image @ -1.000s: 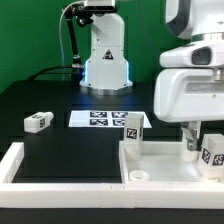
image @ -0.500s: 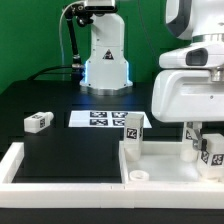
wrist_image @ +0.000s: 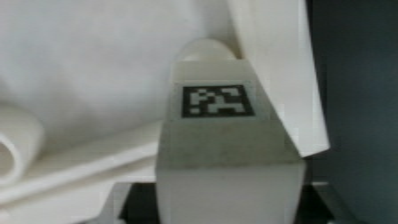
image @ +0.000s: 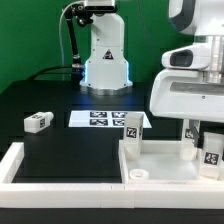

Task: Assemble square table

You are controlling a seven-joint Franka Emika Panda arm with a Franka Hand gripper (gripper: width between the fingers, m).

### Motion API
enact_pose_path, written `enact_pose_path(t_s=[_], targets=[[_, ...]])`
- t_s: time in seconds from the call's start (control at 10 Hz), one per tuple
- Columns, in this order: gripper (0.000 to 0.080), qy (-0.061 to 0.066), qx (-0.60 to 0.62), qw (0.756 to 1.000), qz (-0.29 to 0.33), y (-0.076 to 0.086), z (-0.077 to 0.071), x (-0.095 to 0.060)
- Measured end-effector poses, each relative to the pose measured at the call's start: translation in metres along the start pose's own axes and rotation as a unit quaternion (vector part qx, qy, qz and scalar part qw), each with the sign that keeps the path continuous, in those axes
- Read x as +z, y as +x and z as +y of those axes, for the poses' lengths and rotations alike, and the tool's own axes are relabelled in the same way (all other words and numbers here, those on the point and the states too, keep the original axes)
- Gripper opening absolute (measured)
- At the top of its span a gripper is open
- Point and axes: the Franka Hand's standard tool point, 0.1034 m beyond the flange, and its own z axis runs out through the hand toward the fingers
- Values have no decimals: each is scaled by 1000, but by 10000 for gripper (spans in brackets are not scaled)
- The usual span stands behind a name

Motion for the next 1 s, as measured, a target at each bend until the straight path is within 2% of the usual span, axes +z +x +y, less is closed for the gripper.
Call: enact_pose_path(t_s=[0.1,0.2,0.3,0.5,0.8,0.9,1.0], targets=[[290,-8,42,999,-14,2,0,0],[290,-2,116,993,-30,5,2,0],[291,10,173,984,-48,6,7,0],[291,-6,222,974,-38,4,6,1],[291,-11,315,948,-40,4,9,2],[291,-13,363,931,-40,3,10,2],[291,-6,461,886,-40,-1,11,3]])
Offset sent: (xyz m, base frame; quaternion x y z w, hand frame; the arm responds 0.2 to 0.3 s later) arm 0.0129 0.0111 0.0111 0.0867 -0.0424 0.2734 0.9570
